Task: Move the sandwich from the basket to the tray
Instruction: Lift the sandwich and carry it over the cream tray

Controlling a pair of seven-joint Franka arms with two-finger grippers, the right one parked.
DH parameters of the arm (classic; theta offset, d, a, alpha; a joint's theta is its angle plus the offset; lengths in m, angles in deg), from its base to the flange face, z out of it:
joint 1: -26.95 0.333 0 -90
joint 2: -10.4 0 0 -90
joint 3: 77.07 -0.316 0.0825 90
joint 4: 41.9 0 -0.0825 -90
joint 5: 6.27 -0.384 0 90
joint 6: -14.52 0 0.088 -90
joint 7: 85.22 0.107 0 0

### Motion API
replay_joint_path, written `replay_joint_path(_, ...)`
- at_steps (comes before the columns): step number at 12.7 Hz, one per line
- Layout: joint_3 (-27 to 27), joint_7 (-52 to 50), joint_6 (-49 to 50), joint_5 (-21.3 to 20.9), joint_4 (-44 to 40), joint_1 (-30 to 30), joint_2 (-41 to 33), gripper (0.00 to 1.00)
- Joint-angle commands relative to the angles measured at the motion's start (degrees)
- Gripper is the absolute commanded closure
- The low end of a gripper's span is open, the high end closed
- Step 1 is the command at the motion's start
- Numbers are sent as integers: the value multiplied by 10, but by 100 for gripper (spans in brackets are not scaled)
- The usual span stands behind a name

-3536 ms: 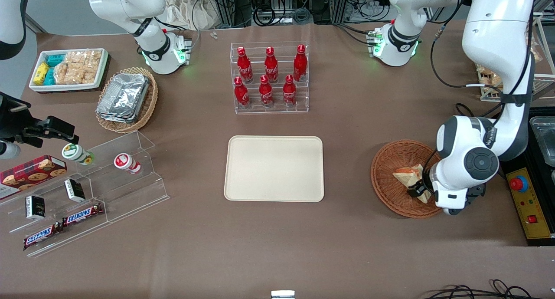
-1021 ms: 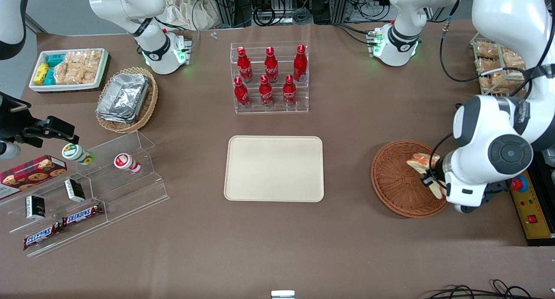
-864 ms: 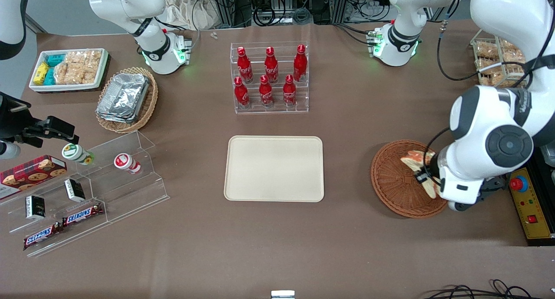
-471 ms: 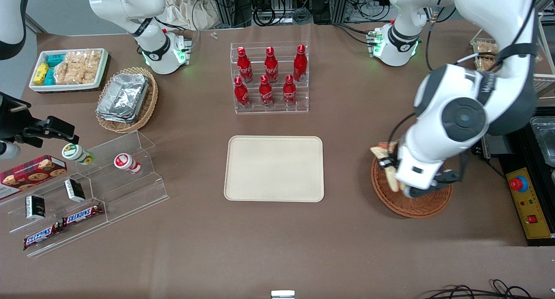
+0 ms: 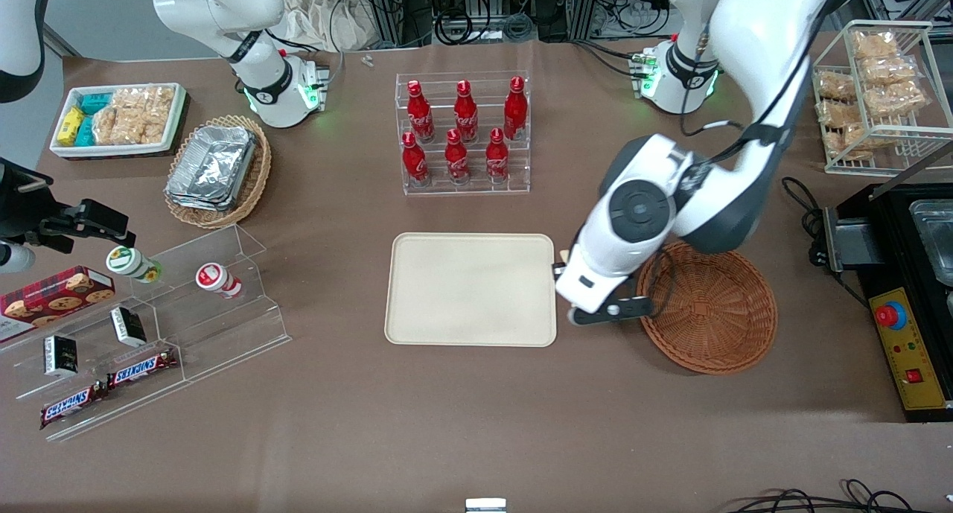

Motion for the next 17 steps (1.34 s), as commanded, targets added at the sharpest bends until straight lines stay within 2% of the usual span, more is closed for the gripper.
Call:
replay_joint_path(1, -1, 6, -71, -7, 43, -8, 13, 100)
replay_joint_path(5, -1, 6, -149, -9, 46, -25, 67, 100)
replay_joint_path(13, -1, 5, -168, -48, 42, -42, 118, 100)
replay_joint_path(16, -4, 0, -170, -51, 38, -59, 125, 90)
replay_joint_path(17, -4, 0, -170, -51, 38, -60, 126, 83)
